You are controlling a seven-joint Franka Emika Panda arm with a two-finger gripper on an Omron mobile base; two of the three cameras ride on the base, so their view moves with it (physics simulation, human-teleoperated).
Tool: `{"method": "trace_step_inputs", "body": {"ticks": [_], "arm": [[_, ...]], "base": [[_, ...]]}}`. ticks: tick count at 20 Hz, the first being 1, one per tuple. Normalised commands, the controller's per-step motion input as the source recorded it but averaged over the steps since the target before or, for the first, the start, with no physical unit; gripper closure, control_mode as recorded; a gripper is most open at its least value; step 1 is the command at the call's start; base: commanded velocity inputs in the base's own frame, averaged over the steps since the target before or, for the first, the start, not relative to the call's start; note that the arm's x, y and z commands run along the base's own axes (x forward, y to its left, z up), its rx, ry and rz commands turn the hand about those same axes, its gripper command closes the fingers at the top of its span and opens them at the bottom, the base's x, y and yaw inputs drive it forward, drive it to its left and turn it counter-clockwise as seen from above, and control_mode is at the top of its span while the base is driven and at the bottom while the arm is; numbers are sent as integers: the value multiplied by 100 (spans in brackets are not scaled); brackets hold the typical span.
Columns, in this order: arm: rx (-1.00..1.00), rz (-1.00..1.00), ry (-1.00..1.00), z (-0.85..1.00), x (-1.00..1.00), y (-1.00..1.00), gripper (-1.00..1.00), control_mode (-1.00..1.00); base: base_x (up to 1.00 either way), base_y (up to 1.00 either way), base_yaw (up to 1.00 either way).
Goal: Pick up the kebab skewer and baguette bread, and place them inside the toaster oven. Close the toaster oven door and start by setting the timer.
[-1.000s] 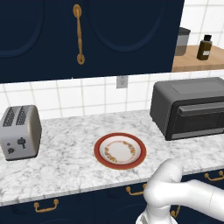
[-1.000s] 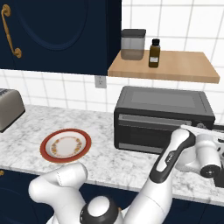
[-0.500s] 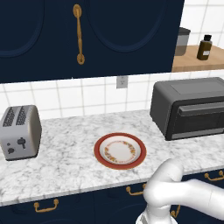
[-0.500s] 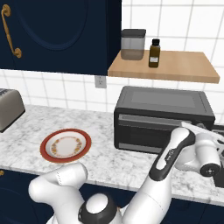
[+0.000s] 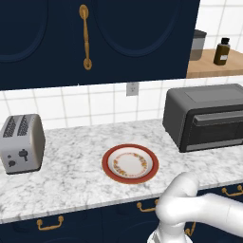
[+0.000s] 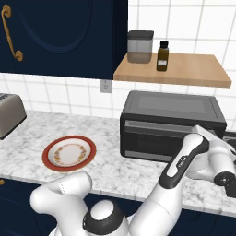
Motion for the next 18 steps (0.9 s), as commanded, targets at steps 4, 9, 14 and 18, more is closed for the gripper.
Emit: {"method": "trace_step_inputs", "body": {"ticks": [4,9,14,18], "arm": [[31,0,0,0,19,14,100,-100],[32,-2,0,0,24,16,100,-100],[30,-4,0,0,30,27,100,-100],[29,-5,0,0,31,26,100,-100]], "base": [[0,0,0],[0,0,0],[0,0,0],[0,0,0]]}}
